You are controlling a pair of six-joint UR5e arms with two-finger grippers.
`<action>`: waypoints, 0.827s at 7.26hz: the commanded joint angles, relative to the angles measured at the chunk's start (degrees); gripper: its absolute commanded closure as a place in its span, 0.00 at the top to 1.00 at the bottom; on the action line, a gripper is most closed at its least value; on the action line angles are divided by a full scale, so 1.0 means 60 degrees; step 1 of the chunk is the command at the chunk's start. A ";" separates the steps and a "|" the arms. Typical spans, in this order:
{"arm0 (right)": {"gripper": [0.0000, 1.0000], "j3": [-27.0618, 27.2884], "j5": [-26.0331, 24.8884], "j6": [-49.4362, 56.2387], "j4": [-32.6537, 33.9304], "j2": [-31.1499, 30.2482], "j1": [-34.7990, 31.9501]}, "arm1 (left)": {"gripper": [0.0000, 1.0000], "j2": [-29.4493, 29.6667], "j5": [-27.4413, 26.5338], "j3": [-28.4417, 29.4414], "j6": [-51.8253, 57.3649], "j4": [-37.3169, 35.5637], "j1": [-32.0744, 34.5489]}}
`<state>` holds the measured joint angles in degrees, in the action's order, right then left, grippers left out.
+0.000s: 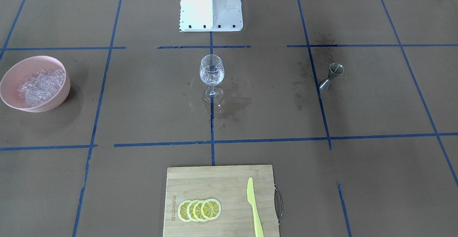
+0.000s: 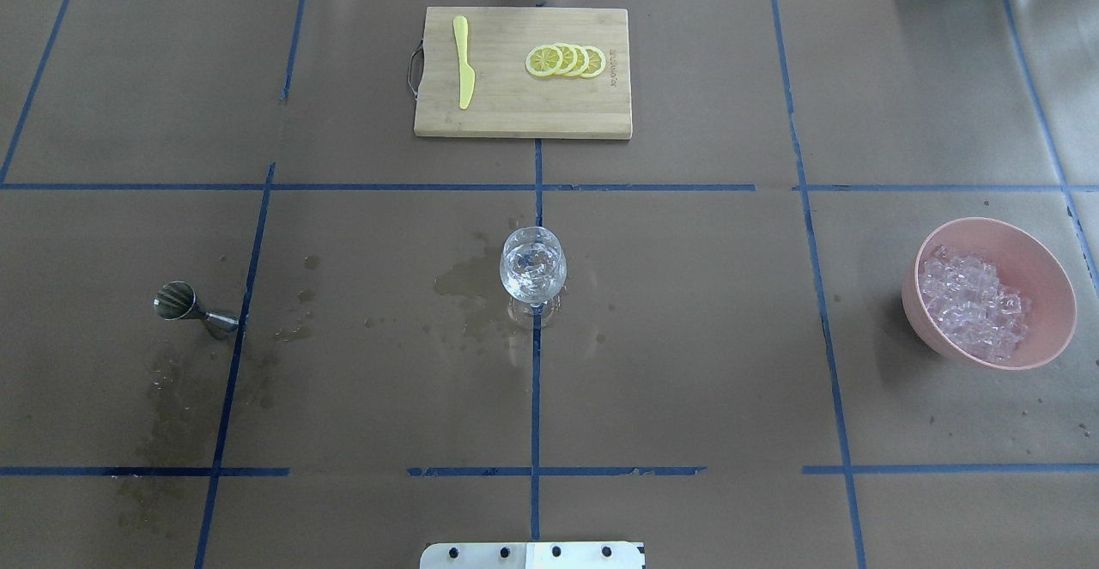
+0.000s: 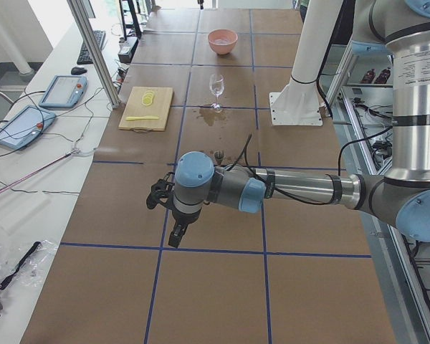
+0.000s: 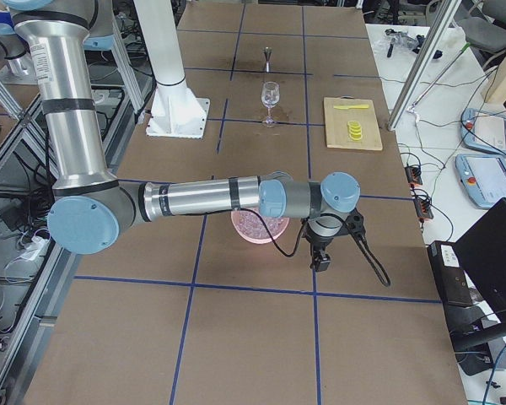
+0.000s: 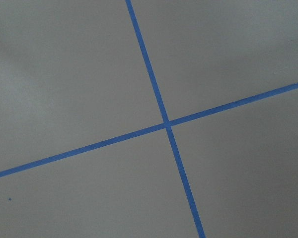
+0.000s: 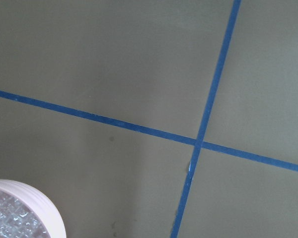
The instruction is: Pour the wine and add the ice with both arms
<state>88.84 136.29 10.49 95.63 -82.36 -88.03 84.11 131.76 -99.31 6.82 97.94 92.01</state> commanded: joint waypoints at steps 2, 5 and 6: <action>1.00 -0.0026 -0.0010 -0.0050 -0.0309 -0.0847 -0.0592 | 1.00 0.0161 0.0013 0.0262 -0.0901 0.0037 -0.0043; 1.00 -0.0026 -0.0054 -0.0122 -0.0294 -0.0893 -0.0592 | 1.00 0.0498 0.0028 0.0965 -0.0902 0.0580 -0.0043; 1.00 -0.0026 -0.0054 -0.0268 -0.0309 -0.0879 -0.0592 | 1.00 0.0498 0.0028 0.0951 -0.0902 0.0580 -0.0028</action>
<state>88.68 136.03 9.59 93.82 -87.64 -91.55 86.96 131.91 -94.04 1.43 101.04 91.77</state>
